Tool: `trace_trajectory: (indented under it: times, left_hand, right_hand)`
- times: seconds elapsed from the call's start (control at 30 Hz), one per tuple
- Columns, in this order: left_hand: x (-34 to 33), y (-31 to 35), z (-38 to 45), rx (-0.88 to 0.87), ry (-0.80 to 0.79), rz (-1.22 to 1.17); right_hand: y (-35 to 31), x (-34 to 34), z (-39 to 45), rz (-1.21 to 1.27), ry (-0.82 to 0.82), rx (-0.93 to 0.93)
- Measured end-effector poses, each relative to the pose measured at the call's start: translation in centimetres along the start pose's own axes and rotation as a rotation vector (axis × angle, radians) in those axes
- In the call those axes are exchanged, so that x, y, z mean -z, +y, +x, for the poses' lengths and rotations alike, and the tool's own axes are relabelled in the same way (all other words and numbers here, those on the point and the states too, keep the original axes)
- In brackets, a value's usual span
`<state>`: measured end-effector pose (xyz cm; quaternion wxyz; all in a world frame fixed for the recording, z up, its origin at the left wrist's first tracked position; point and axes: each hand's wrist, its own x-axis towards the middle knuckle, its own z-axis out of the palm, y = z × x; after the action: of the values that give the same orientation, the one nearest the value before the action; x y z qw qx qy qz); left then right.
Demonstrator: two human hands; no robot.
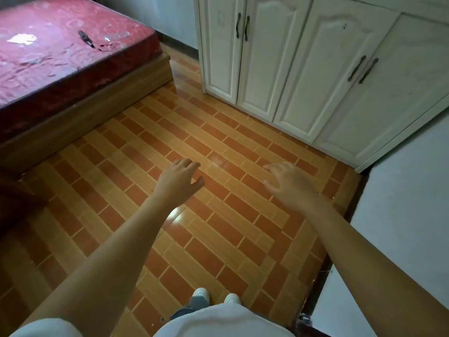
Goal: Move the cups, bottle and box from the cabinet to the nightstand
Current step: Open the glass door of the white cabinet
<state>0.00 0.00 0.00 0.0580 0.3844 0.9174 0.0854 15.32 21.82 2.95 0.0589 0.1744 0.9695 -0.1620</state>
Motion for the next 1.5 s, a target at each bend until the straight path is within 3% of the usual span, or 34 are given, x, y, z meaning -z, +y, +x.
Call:
trace_trajectory:
  times: [0.43, 0.93, 1.5]
  left_hand:
    - [0.7, -2.8, 9.1, -0.012, 0.05, 0.02]
    - [4.6, -13.4, 30.8, -0.069, 0.009, 0.023]
    - [7.4, -16.5, 55.1, -0.027, 0.014, -0.001]
  right_hand:
    - [1.0, 1.5, 8.9, -0.009, 0.043, 0.033]
    - [-1.5, 6.3, 30.9, 0.058, 0.119, -0.095]
    - [5.1, 13.1, 54.0, 0.105, 0.168, -0.061]
